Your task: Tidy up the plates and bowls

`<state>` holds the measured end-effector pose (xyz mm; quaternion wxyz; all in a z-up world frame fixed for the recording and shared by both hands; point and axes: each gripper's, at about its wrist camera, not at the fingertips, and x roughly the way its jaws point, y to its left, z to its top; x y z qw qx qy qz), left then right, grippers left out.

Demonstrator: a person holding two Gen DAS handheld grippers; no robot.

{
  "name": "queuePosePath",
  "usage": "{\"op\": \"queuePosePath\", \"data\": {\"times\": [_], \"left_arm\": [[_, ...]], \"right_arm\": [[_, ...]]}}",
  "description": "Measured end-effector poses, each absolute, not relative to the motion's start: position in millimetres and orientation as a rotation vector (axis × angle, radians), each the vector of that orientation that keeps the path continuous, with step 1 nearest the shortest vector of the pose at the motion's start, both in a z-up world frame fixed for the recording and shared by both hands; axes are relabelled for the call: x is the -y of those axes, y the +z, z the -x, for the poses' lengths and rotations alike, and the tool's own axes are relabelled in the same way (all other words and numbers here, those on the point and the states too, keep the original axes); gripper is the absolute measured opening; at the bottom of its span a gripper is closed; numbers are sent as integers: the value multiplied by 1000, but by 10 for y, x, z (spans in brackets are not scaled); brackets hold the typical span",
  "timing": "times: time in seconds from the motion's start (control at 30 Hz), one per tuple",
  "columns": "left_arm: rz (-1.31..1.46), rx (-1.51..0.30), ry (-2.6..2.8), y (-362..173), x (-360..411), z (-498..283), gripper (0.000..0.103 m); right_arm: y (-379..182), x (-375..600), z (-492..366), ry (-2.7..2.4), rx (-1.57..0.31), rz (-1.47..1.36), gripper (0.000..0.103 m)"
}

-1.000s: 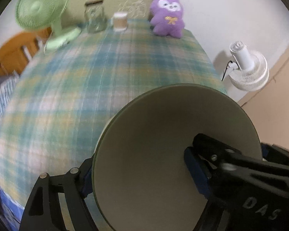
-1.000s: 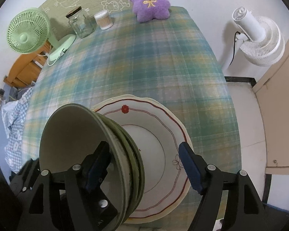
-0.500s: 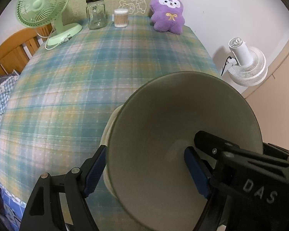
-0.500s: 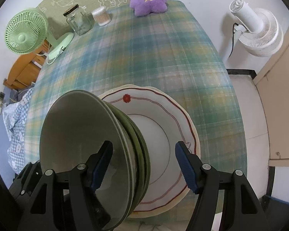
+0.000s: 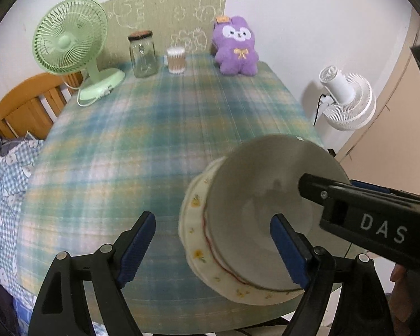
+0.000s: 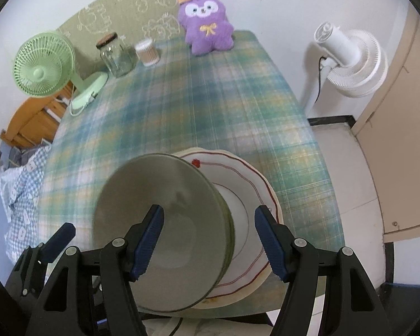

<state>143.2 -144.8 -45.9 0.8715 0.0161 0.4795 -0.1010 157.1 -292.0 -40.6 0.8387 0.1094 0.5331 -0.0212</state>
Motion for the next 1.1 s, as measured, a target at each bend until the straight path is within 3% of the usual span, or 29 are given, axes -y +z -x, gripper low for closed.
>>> {"op": "queuePosePath", "data": {"times": [0.5,0.97,1.1], "left_arm": [[-74,-860,-267,-8,592,-1327,86],[-155,-756,-276,-22,-221,-1038,89],[-158,-715,-268,-23,-373,-936,94]], "right_arm": [[171,2113,-1058,-220,-908,-186,71],[177,1126,-538,-232,-766,-124,72],[193,990,-428,-221,-732,-94,77]]}}
